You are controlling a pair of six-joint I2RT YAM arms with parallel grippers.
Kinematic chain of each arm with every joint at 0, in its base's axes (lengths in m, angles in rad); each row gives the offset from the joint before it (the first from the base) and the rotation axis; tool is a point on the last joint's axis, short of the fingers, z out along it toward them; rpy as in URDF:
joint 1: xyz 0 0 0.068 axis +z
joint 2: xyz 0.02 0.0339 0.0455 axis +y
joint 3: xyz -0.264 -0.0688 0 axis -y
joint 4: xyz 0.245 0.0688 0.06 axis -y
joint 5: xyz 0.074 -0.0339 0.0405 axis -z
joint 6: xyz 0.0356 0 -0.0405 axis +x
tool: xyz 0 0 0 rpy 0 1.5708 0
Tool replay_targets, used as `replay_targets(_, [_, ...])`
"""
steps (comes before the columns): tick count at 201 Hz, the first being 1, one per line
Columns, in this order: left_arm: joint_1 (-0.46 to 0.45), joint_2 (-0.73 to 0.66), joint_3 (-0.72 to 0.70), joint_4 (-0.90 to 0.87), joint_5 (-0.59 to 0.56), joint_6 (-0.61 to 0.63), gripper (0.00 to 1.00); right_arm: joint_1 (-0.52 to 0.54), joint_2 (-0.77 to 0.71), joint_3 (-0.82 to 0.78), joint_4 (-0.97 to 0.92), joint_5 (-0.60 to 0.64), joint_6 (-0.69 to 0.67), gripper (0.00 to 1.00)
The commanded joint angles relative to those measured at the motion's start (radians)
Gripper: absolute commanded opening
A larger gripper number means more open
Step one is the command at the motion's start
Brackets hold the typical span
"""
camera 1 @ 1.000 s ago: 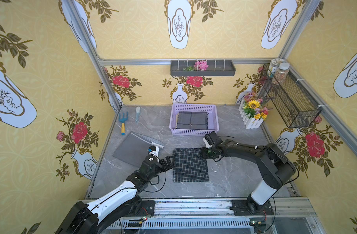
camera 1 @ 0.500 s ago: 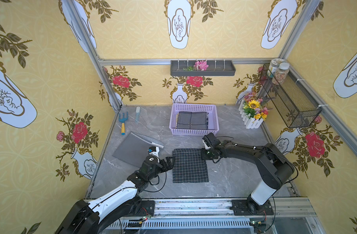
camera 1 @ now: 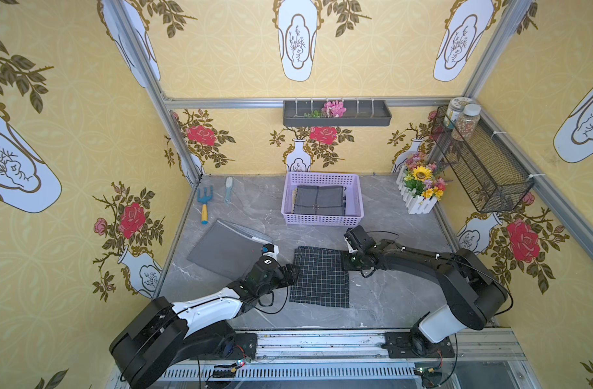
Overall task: Put the folded pillowcase in the basket
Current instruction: Pick up the pillowcase from the center of the board.
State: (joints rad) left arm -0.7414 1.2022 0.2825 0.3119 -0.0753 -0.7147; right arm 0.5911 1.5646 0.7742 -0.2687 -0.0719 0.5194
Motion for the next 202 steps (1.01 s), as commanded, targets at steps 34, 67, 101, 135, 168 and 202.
replay_targets(34, [-0.046,0.147,0.072,-0.009,-0.034,-0.005,0.65,-0.007,-0.011,-0.006,0.014,0.012,-0.003,0.00])
replay_targets(67, [-0.064,0.181,0.081,-0.021,-0.041,-0.035,0.56,-0.008,-0.012,-0.010,0.020,0.011,-0.004,0.00])
replay_targets(101, [-0.072,0.188,0.077,-0.022,-0.040,-0.041,0.44,-0.010,-0.014,-0.015,0.027,0.010,-0.001,0.00])
replay_targets(135, [-0.072,0.198,0.077,-0.021,-0.046,-0.043,0.28,-0.010,-0.029,-0.021,0.029,0.012,0.002,0.00])
replay_targets(168, [-0.072,0.210,0.081,-0.017,-0.046,-0.043,0.16,-0.012,-0.041,-0.030,0.034,0.017,0.005,0.00])
replay_targets(202, [-0.073,0.223,0.084,-0.007,-0.046,-0.042,0.01,-0.011,-0.040,-0.034,0.042,0.015,0.006,0.00])
